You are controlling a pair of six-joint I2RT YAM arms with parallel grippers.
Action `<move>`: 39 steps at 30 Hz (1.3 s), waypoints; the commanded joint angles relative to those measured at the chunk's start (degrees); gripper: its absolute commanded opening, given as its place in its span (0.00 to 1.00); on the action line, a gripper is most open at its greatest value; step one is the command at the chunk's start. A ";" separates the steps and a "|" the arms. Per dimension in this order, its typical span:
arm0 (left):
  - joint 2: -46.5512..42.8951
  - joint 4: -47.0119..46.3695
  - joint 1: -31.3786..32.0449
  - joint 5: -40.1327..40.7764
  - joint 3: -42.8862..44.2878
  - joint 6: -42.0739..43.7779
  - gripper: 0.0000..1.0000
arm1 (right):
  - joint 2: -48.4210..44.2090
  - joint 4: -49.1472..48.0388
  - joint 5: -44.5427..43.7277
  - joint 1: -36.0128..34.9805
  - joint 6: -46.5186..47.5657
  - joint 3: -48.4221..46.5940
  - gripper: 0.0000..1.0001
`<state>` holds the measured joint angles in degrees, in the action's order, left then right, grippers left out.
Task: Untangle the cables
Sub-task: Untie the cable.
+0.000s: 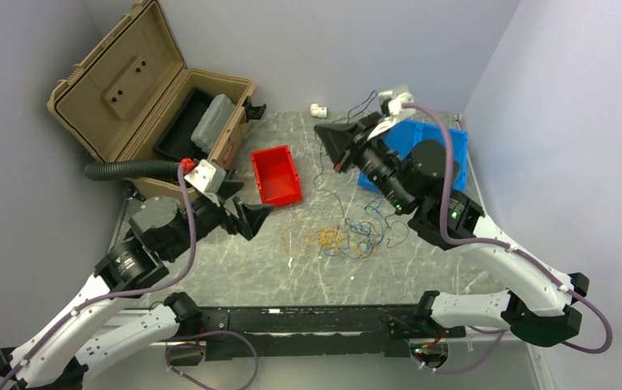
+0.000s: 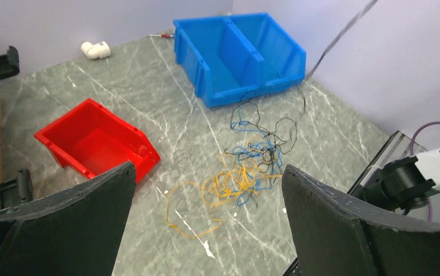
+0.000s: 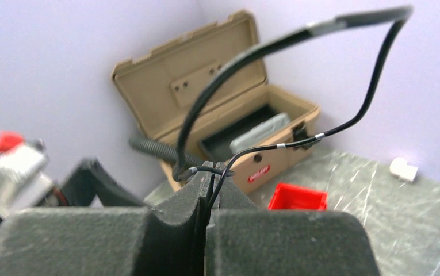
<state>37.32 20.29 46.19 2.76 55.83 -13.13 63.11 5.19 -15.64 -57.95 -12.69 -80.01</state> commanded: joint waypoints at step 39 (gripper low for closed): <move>56.24 -48.88 5.00 -23.33 -14.98 -19.08 0.21 | 13.07 7.33 -23.81 5.12 18.58 -35.52 0.00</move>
<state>90.28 -22.70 50.70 -17.87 43.31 -29.43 76.64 15.53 -35.18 -54.11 0.75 -111.90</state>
